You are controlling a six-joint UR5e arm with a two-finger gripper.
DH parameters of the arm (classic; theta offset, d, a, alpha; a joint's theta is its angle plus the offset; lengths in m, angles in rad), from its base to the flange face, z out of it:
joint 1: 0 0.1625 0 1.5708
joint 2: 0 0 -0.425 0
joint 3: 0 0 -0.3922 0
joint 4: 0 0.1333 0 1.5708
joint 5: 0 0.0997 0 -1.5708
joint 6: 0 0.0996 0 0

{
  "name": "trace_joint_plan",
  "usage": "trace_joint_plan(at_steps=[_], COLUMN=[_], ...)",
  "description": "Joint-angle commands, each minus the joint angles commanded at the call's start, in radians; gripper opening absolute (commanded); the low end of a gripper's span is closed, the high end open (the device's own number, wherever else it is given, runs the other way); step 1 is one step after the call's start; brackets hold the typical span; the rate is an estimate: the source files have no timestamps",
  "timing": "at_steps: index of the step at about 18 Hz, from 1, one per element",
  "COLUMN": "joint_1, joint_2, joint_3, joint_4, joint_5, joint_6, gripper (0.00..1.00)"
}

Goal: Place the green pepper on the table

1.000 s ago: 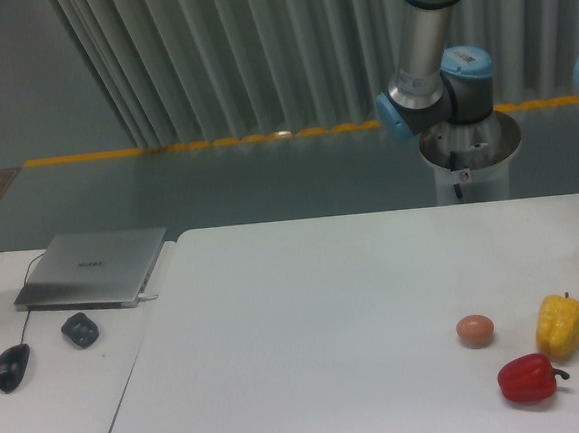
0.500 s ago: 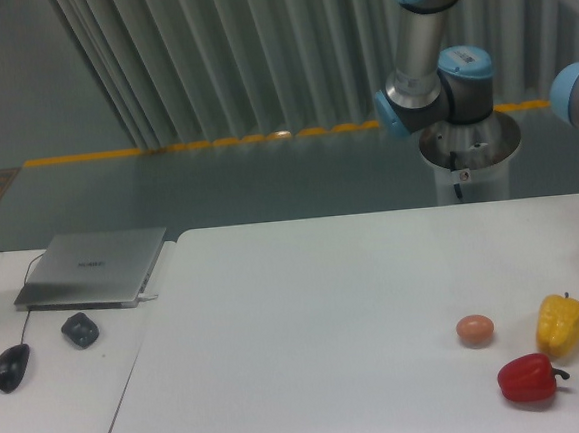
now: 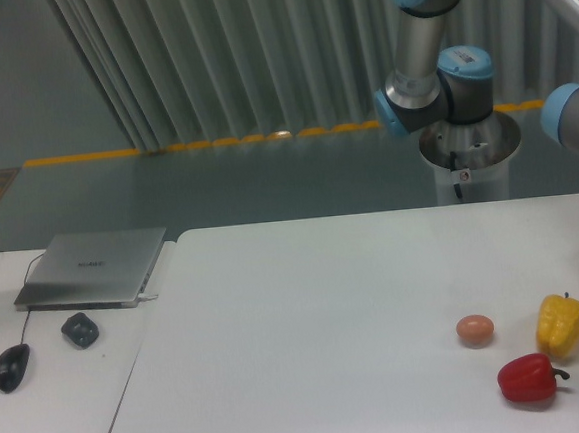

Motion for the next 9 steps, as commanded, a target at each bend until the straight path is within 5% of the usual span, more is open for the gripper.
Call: trace_joint_plan(at_steps=[6, 9], joint_1=[0.000, 0.000], joint_2=[-0.022, -0.035], joint_3=[0.000, -0.008], joint_4=[0.018, 0.026], joint_5=[0.000, 0.000], joint_6=[0.000, 0.000], gripper=[0.38, 0.50])
